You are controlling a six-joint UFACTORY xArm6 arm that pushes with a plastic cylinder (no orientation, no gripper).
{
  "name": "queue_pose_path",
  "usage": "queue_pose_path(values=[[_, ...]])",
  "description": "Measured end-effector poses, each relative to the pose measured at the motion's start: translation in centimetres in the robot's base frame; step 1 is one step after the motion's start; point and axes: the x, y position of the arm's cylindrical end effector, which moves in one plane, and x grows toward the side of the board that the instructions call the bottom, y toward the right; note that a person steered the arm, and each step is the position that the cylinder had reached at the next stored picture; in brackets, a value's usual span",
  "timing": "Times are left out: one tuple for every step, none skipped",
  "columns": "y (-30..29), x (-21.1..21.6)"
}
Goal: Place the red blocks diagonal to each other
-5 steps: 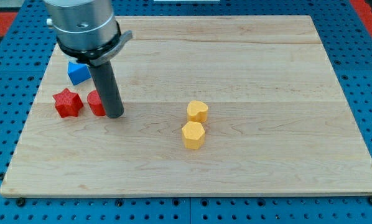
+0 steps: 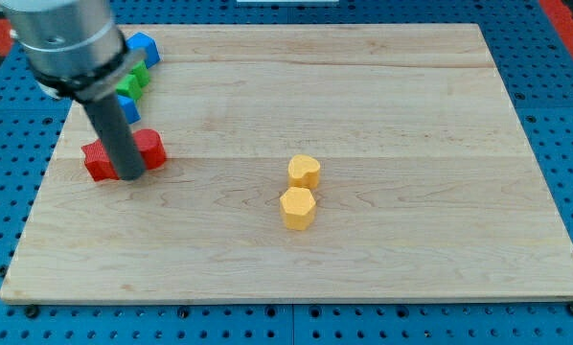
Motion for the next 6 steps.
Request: queue_pose_path(values=[[-1.4, -2.0], [0.4, -4.3], [7.9, -2.1], [1.1, 0.1], [4.9, 3.4], [8.7, 1.0]])
